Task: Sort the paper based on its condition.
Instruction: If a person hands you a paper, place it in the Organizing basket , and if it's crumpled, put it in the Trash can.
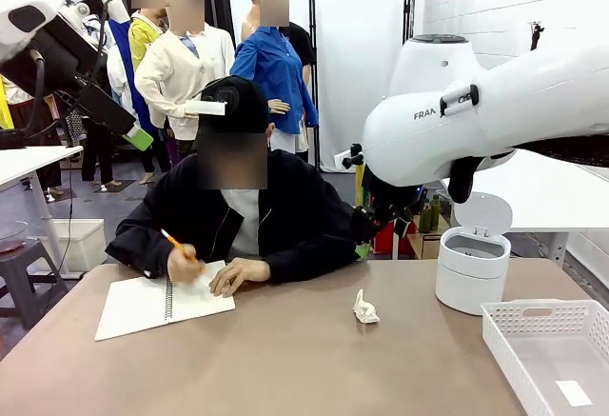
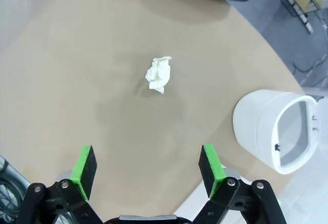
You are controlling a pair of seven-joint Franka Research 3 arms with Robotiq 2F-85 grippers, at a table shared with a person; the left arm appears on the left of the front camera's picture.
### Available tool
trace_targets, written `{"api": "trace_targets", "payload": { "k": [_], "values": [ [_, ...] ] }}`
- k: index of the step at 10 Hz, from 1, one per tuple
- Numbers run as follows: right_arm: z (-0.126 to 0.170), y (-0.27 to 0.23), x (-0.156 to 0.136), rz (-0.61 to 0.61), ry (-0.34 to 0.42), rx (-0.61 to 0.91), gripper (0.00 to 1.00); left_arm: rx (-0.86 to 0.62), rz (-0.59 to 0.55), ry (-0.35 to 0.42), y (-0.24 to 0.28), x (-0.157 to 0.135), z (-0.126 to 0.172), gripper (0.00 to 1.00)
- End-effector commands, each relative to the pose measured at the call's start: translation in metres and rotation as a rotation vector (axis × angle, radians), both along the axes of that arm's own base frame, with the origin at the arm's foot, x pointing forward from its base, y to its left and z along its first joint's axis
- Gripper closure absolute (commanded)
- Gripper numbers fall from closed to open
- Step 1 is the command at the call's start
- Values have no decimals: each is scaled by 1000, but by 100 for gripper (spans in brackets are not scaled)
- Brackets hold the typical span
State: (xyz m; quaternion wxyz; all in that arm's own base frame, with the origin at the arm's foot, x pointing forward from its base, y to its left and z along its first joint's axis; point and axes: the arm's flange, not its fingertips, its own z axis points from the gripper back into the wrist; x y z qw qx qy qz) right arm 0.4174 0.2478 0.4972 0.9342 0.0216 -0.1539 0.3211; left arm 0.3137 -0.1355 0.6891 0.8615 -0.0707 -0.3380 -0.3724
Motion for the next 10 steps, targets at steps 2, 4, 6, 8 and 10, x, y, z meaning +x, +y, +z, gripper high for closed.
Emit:
{"api": "trace_targets", "payload": {
  "k": [2, 4, 6, 8, 10],
  "values": [
    [4, -1, -3, 7, 9, -7, 0, 1, 1, 3, 1, -1, 0, 0],
    [4, -1, -3, 7, 9, -7, 0, 1, 1, 3, 1, -1, 0, 0],
    [2, 0, -1, 1, 0, -1, 0, 1, 1, 3, 1, -1, 0, 0],
    [-32, 12, 29, -73, 60, -4, 0, 1, 1, 3, 1, -1, 0, 0],
    [-63, 18, 40, -82, 121, -50, 0, 1, 1, 3, 1, -1, 0, 0]
  ]
}}
